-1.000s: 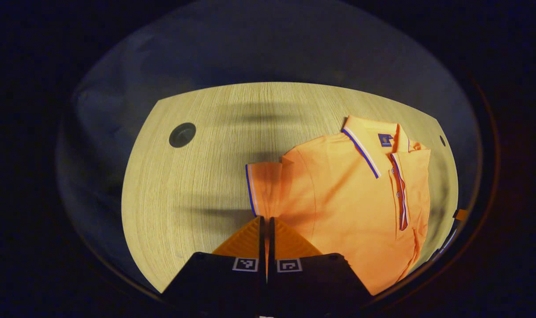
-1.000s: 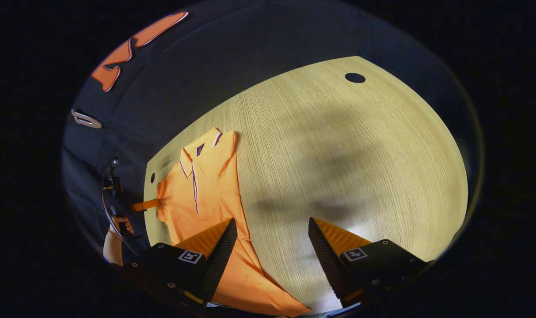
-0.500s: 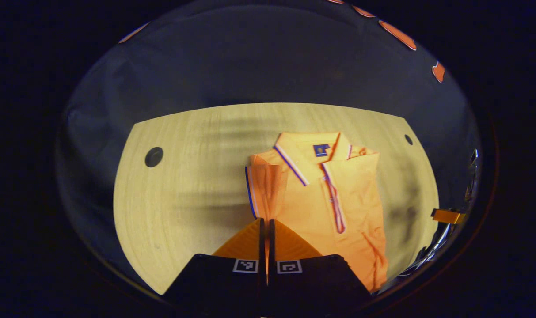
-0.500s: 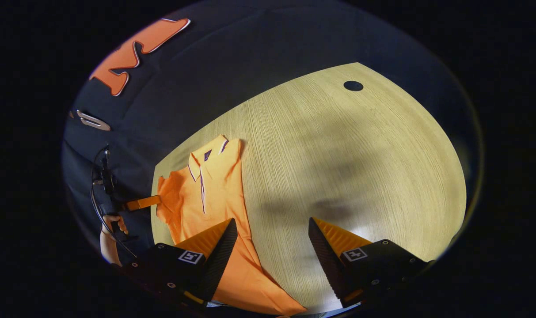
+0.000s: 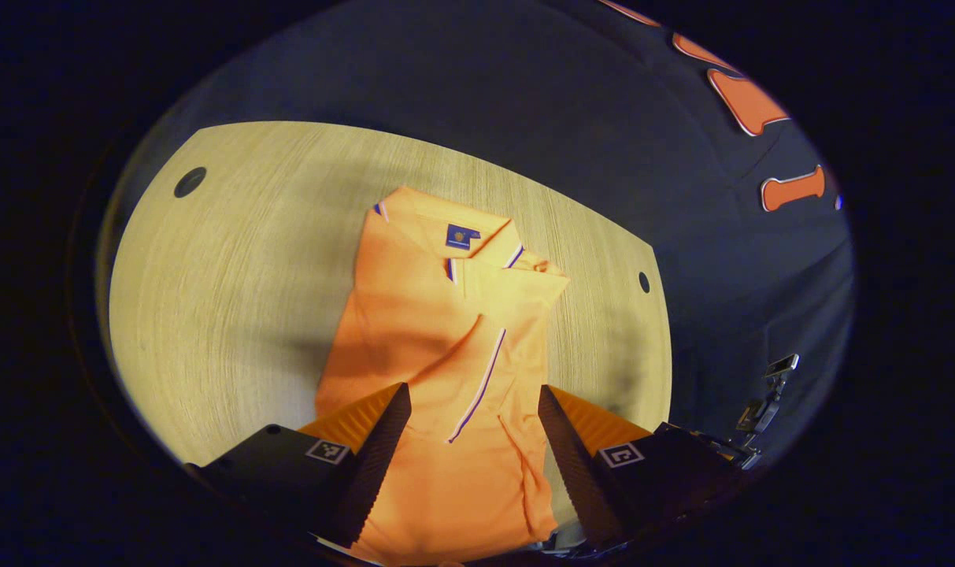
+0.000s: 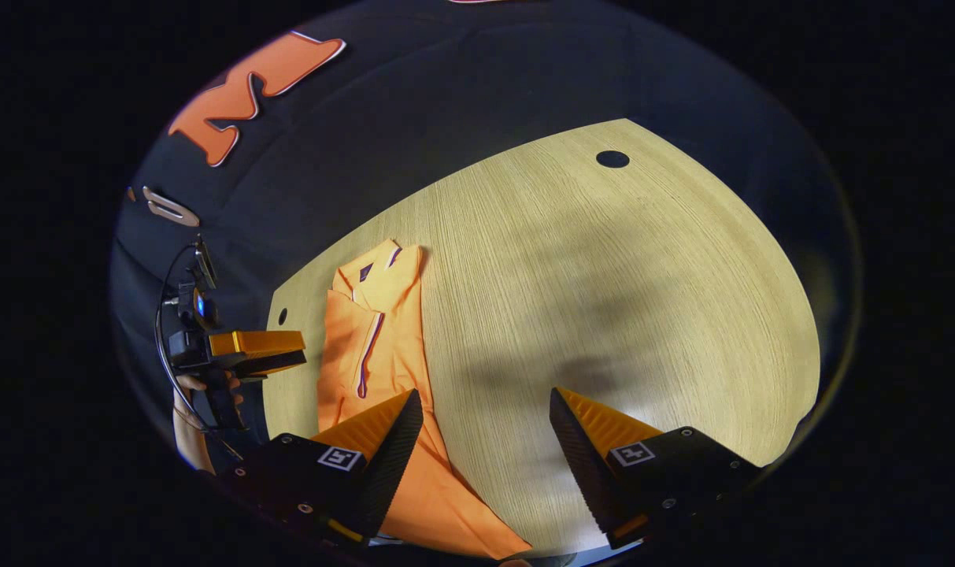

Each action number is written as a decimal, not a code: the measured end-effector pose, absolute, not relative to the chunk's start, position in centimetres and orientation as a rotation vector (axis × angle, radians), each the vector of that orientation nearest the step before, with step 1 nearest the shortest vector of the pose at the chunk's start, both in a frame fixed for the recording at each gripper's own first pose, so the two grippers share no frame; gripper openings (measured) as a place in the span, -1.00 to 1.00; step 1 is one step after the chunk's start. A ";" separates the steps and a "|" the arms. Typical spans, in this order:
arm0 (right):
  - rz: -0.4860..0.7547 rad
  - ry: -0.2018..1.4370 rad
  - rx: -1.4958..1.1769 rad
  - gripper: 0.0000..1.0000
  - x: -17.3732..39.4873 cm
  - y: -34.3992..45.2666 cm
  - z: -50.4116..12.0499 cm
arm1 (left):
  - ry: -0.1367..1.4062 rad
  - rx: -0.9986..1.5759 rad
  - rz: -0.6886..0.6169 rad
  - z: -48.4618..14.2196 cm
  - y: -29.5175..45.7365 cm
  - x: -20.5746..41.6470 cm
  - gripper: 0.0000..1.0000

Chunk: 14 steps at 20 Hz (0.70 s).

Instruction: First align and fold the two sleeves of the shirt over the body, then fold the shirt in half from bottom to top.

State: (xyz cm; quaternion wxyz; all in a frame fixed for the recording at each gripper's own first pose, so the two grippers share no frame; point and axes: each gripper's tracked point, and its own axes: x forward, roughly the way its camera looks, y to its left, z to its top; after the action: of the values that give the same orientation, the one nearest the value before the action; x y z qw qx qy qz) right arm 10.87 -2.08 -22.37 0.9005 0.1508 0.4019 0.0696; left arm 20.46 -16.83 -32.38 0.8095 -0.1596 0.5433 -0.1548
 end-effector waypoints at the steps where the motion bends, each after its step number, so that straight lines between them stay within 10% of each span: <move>1: 0.147 0.827 0.300 0.97 10.5 -1.8 -22.3 | 1.146 -0.315 -0.312 -32.0 -15.4 19.9 0.96; 14: 0.213 0.854 -0.051 0.98 -1.0 3.8 -25.4 | 1.000 -0.083 -0.265 -29.7 -5.9 0.2 0.96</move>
State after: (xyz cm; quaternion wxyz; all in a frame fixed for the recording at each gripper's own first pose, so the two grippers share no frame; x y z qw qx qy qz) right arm -0.99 3.79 -25.37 0.9044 -0.0248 0.4134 0.1029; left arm 0.19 -5.94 -29.72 0.8683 -0.0396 0.4779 -0.1267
